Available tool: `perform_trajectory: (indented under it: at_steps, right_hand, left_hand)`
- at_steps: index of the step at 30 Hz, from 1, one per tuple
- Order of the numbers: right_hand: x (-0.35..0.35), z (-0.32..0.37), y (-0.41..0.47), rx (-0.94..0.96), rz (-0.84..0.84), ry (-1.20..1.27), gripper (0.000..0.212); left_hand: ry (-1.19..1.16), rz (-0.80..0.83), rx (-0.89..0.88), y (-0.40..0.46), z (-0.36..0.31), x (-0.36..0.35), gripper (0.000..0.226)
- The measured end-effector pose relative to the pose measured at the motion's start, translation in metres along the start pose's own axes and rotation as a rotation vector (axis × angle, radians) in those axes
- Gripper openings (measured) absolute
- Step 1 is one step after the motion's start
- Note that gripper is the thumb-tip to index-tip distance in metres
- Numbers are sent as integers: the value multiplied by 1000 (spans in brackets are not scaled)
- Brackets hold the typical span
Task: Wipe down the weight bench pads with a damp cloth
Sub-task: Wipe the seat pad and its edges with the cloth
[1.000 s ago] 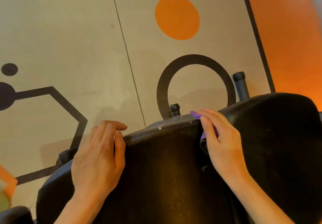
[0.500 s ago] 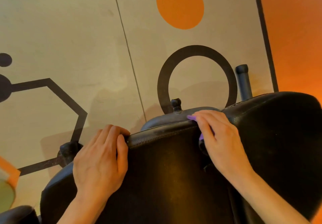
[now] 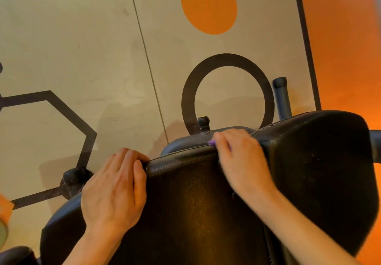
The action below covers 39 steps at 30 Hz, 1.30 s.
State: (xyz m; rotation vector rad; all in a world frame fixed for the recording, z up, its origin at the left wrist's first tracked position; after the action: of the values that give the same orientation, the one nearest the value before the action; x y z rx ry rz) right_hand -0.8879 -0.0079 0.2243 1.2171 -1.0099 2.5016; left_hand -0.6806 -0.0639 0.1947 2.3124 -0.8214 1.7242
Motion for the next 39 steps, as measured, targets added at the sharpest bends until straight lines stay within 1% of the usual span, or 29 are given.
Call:
perform_trajectory:
  at_steps: [2, 3, 4, 5, 6, 7, 9, 10, 12, 14, 15, 16, 17, 18, 20, 22, 23, 24, 26, 28, 29, 30, 31, 33, 35, 36, 37, 38, 39]
  right_hand:
    - [-31, 49, -10, 185, 61, -54, 26]
    - [-38, 67, -17, 282, 100, -71, 20]
    - [-40, 71, -20, 351, 144, -86, 13]
    - [-35, 61, -17, 374, 176, -105, 13]
    - [-23, 41, -11, 317, 176, -99, 14]
    - [-7, 18, -3, 186, 163, -51, 16]
    - [19, -18, 3, -39, 87, 66, 27]
    - [19, -20, 4, -70, 51, 46, 30]
    - [-5, 12, 3, -1, 92, -38, 34]
    - [-37, 63, -8, 215, 177, -133, 37]
    - [-47, 77, -16, 324, 233, -142, 41]
    - [-48, 78, -19, 349, 286, -111, 44]
    - [-40, 69, -18, 322, 304, -63, 44]
    - [-27, 50, -13, 276, 266, -30, 41]
    - [4, 7, -7, 127, 130, 11, 31]
    - [10, -6, -11, 29, 24, 11, 29]
    - [0, 7, -15, 37, -9, 3, 30]
    - [-16, 31, -20, 92, -22, -6, 32]
    - [-52, 83, -38, 310, -3, -37, 36]
    - [-73, 106, -52, 480, 127, -63, 39]
    - [-72, 100, -53, 528, 177, -82, 40]
    - [-63, 85, -50, 535, 187, -78, 39]
    - [-49, 65, -45, 496, 143, -52, 38]
    - [-15, 28, -38, 335, -10, 80, 34]
    - [-12, 20, -39, 194, -174, 154, 32]
    - [-25, 37, -42, 204, -205, 137, 30]
    - [-46, 60, -47, 271, -198, 91, 30]
    - [-68, 86, -52, 378, -164, 39, 30]
    - [-88, 108, -58, 486, -93, -11, 30]
  left_hand:
    - [-6, 1, 2, -1, 0, 2, 33]
    - [-6, 3, 4, 0, 0, 2, 33]
    - [-3, 8, 7, 0, 0, 2, 34]
    - [0, 10, 10, 0, 0, 2, 34]
    - [-2, 5, 16, 0, 0, 3, 34]
    - [-8, -4, 19, 0, 0, 3, 34]
    - [-28, -15, 11, 0, 0, 3, 34]
    - [-33, -18, 5, 0, 0, 3, 33]
    - [-33, -13, -2, -1, 0, 2, 31]
    - [-19, -7, 4, -1, 1, 3, 31]
    - [-13, -3, 6, 0, 1, 2, 31]
    - [-11, 0, 4, 0, 1, 2, 32]
    - [-12, 2, 0, 0, 1, 2, 32]
    - [-11, 5, 3, -1, 1, 1, 33]
    - [-3, 25, 24, 0, 4, 0, 33]
    - [-5, 51, 52, -2, 5, -1, 33]
    - [-19, 67, 53, -2, 4, -1, 34]
    - [-42, 79, 46, -2, 3, 0, 35]
    - [-92, 75, 51, -3, 9, 6, 37]
    - [-81, 29, 101, -12, 30, 14, 35]
    - [-72, 21, 153, -20, 45, 16, 34]
    - [-70, 23, 211, -28, 58, 17, 34]
    - [-75, 29, 251, -34, 69, 15, 36]
    - [-86, 30, 273, -42, 77, 8, 39]
    - [-75, -9, 264, -42, 76, 5, 40]
    - [-74, -23, 265, -41, 75, 6, 40]
    - [-75, -30, 268, -41, 76, 6, 40]
    - [-74, -34, 269, -41, 77, 6, 41]
    - [-73, -38, 269, -41, 79, 6, 41]
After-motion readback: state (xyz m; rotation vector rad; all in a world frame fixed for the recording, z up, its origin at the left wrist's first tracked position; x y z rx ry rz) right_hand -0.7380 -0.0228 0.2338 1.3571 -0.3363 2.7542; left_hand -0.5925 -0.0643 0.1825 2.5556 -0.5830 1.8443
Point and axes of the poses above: each hand's wrist, its own y-axis towards the middle knuckle, its own x-axis out of the back of the hand, z = x × y, the point moved 7 cm from there along y, towards the middle knuckle, and after that the axes turned 11 degrees about y, right-handed, at the moved point
